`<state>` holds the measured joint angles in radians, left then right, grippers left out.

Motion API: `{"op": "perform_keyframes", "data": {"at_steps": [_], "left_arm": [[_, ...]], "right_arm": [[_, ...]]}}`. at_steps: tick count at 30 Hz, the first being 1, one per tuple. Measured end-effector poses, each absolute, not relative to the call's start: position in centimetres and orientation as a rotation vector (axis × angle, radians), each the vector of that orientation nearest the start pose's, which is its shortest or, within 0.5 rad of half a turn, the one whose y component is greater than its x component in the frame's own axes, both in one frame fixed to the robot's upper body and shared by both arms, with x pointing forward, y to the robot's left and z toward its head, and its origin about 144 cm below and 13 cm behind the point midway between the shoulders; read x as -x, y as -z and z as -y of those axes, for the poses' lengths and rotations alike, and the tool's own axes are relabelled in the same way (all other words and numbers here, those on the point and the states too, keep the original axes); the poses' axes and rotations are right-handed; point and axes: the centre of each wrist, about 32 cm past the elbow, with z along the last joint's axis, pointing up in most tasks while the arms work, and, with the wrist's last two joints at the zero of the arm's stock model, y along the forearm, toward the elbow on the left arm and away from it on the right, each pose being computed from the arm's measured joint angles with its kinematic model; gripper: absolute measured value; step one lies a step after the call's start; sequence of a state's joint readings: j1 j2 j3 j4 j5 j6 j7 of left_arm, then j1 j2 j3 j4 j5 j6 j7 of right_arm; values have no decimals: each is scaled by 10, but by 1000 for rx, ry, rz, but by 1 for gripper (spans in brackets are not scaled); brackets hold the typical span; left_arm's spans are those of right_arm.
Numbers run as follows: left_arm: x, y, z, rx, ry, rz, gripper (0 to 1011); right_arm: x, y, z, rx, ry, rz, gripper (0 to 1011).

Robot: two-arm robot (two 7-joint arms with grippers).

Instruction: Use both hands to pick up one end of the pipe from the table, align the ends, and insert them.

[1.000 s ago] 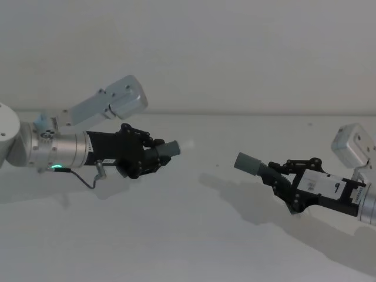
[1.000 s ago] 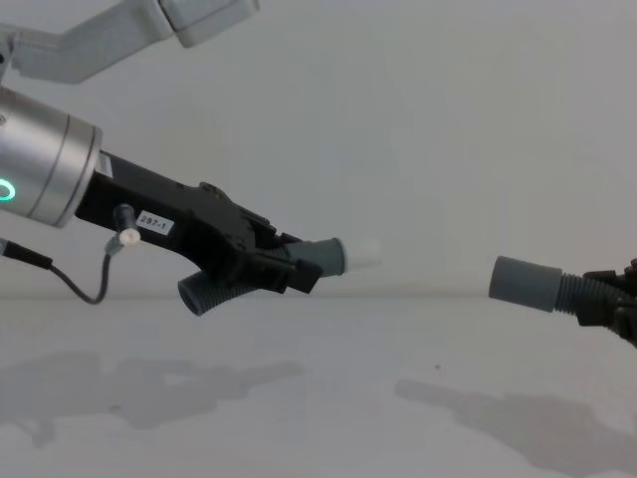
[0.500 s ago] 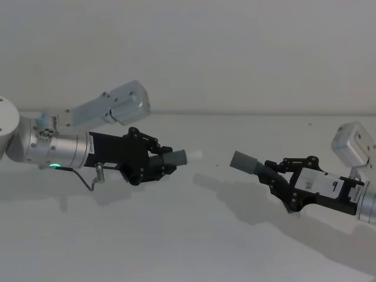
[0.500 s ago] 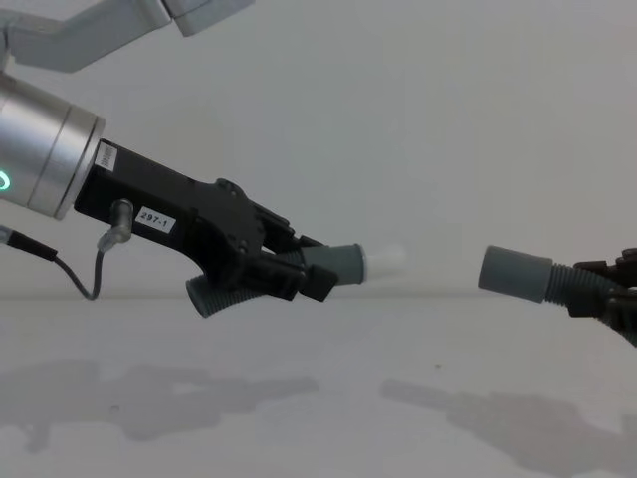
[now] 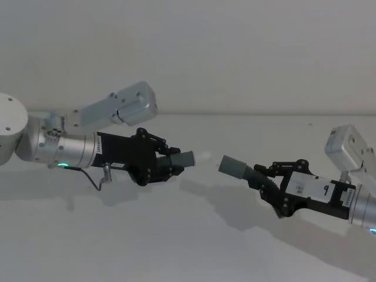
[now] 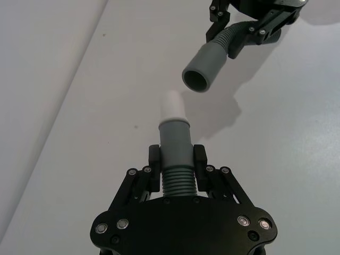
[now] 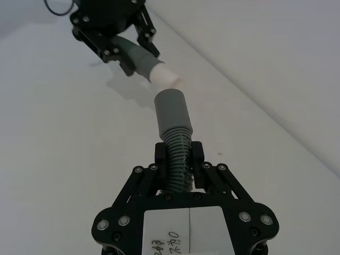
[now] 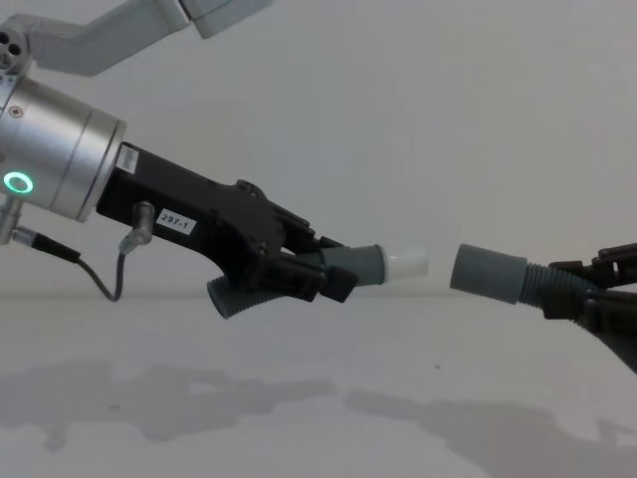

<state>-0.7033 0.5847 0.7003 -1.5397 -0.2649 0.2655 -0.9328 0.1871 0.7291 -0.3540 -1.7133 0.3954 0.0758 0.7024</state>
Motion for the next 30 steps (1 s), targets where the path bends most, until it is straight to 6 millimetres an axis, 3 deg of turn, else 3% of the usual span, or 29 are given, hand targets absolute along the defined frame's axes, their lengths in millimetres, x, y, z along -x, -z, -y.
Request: {"op": "perform_keyframes", "data": {"at_steps": [30], "left_arm": [[-569, -1318, -218, -502, -207, 279, 357]], "right_arm": [[-478, -1242, 306, 283, 519, 170, 264]]}}
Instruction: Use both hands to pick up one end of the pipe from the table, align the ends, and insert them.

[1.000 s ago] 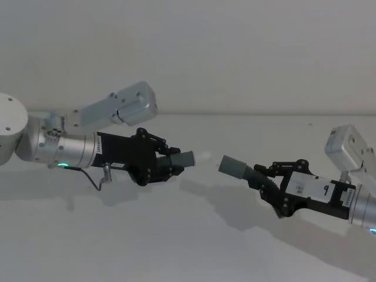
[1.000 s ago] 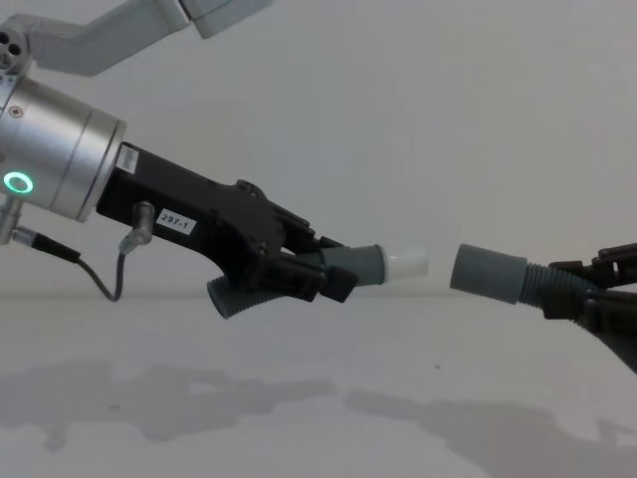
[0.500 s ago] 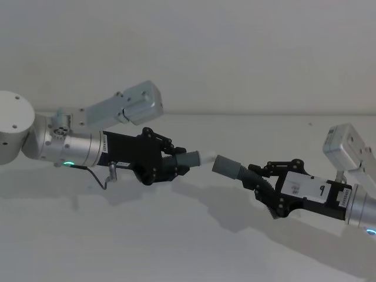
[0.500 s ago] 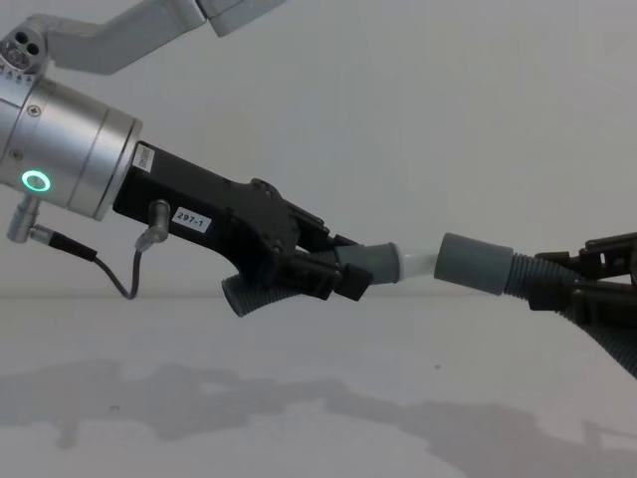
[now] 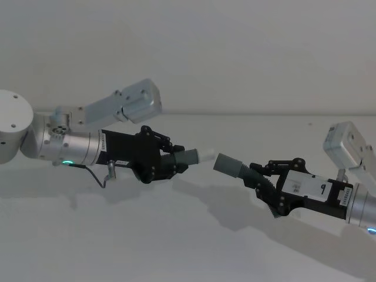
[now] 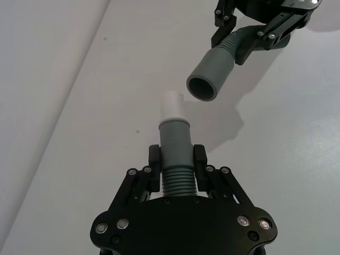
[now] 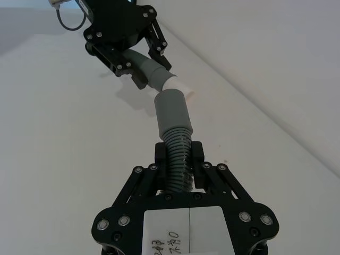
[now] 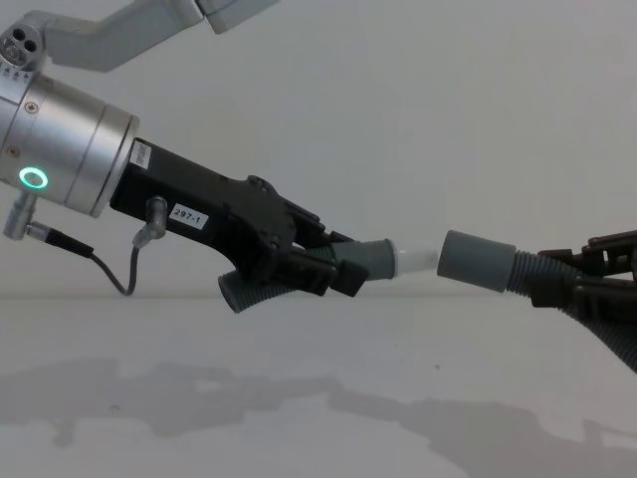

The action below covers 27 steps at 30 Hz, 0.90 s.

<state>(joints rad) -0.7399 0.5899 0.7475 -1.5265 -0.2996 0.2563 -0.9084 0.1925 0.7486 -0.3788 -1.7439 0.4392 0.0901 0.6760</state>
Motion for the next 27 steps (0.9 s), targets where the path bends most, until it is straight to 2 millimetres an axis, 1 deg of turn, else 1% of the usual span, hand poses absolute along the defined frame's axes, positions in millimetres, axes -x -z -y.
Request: {"op": "perform_keyframes", "data": {"at_steps": [10, 27], "left_arm": [[-566, -1320, -219, -500, -236, 281, 357], [-562, -1325, -218, -495, -226, 274, 357]], "right_arm": [[-478, -1243, 305, 287, 522, 164, 264], [-480, -1243, 304, 286, 531, 164, 264]]}}
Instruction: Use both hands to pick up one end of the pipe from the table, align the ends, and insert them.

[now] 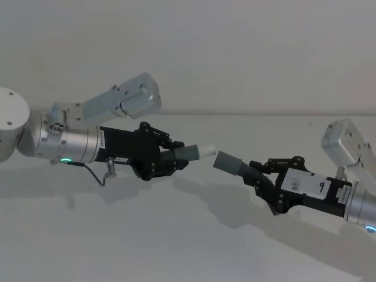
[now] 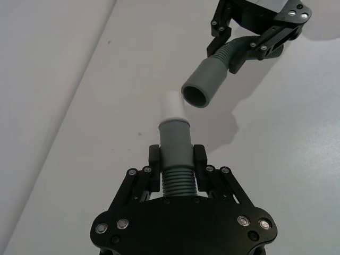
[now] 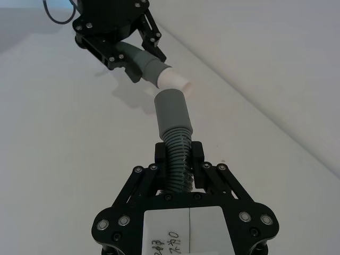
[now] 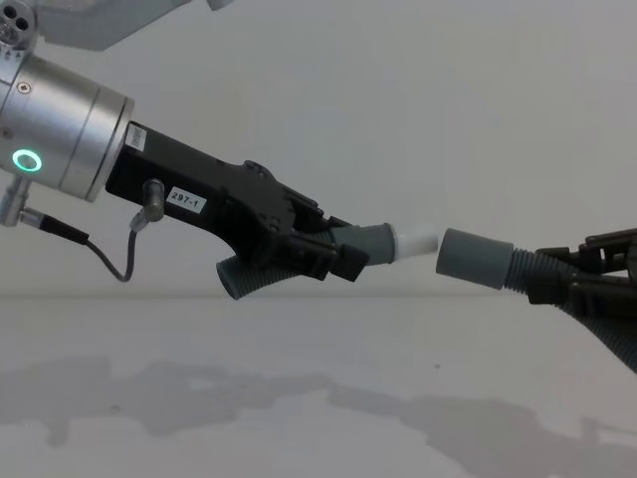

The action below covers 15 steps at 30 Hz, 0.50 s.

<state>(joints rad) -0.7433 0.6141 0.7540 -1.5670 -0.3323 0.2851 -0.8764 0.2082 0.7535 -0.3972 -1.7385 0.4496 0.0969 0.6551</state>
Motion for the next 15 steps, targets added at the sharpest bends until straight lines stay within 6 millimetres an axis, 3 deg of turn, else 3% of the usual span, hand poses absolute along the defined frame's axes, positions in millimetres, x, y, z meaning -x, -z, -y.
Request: {"op": "perform_keyframes", "data": {"at_steps": [15], "left_arm": [[-557, -1329, -219, -499, -228, 281, 357]], "right_arm": [[-482, -1242, 304, 287, 547, 164, 264]]}}
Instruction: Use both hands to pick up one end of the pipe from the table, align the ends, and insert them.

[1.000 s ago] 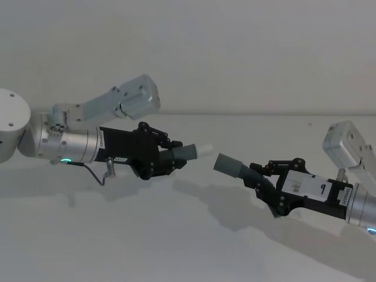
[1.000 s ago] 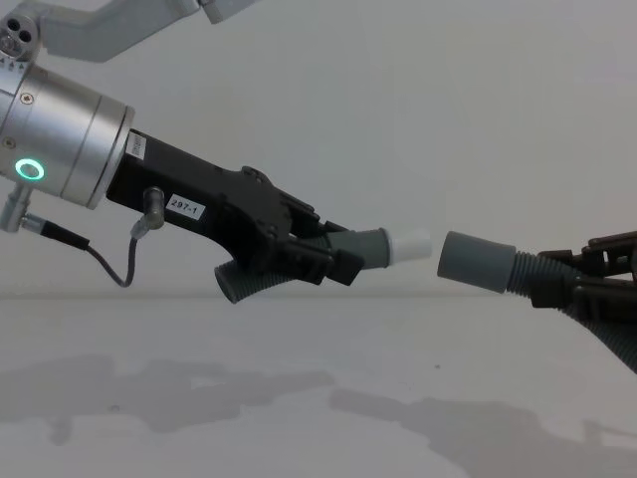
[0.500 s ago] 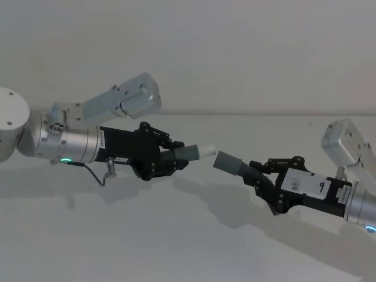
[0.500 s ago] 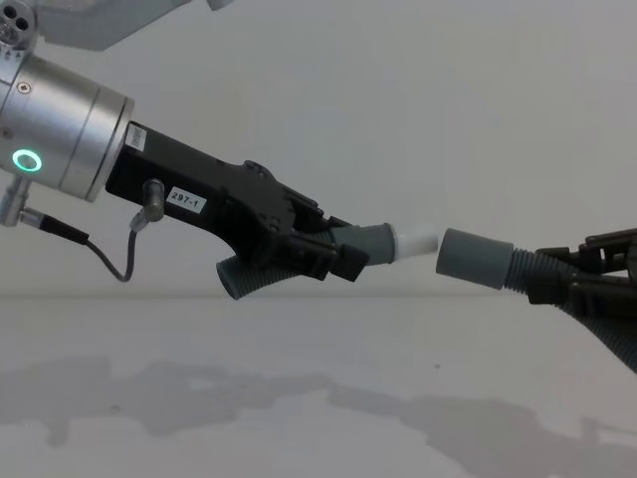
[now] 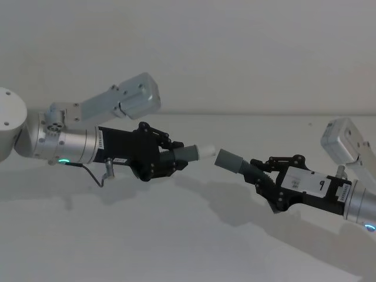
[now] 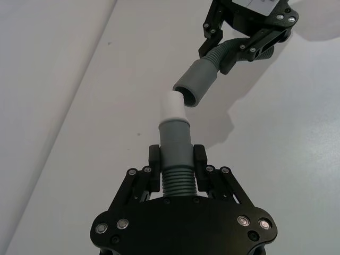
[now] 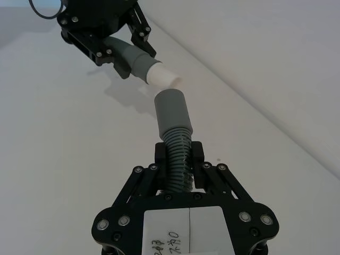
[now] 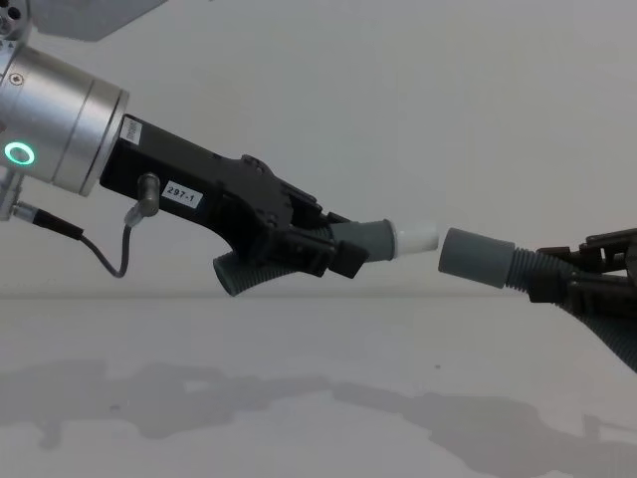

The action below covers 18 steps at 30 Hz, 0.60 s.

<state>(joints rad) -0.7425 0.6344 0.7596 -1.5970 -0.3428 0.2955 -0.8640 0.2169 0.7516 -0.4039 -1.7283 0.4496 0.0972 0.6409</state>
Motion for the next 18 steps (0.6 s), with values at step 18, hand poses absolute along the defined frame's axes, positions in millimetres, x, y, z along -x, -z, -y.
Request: {"op": "perform_keyframes", "data": {"at_steps": [18], "left_arm": [[-554, -1328, -215, -508, -214, 283, 357]], "right_arm": [[-480, -1246, 305, 279, 543, 175, 264]]}}
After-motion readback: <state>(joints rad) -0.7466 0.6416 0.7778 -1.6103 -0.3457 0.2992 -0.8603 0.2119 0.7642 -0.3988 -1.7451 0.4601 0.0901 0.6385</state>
